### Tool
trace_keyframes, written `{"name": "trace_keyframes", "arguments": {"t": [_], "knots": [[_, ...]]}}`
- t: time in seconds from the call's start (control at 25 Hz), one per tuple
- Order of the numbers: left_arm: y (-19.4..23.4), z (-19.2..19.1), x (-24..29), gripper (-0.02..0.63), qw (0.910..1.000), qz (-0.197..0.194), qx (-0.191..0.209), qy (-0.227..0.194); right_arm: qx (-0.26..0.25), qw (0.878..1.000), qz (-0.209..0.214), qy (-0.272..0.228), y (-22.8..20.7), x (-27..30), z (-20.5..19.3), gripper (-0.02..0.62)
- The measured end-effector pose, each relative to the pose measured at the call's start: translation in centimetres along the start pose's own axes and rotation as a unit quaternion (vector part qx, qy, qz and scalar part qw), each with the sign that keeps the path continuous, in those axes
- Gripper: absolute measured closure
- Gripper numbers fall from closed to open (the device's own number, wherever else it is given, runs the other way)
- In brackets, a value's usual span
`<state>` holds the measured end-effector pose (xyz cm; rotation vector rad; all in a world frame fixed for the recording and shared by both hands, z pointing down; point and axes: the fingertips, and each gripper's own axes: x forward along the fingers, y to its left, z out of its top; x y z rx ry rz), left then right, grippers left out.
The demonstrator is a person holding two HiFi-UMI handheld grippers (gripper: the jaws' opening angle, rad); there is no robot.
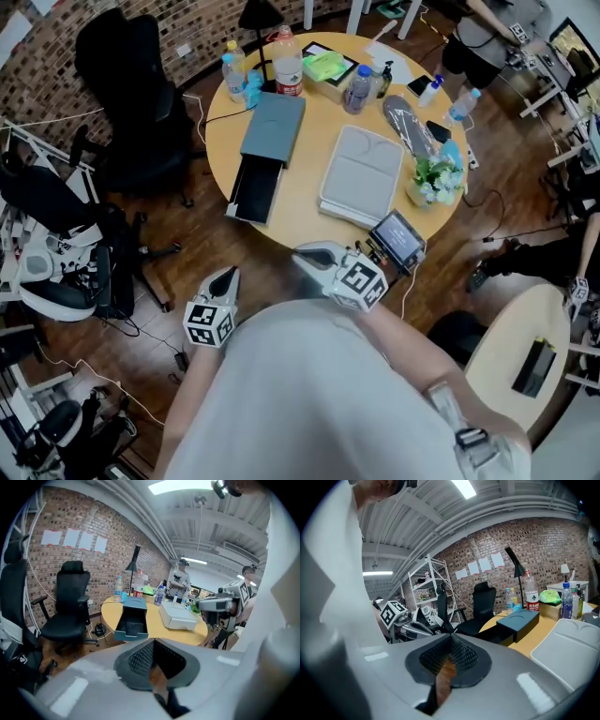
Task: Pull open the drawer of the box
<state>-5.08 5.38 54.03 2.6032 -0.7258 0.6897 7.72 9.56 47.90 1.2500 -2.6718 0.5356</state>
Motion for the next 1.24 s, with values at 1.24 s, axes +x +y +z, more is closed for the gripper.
{"name": "trace_keyframes", "arguments": {"t": [1.24], "knots": [[-3.5, -3.8, -10.1, 0.603, 0.9894, -0.130, -0.006, -0.064, -0.050, 0.998, -0.035, 0.002, 16.9, 2.8, -1.1, 0.589]]}}
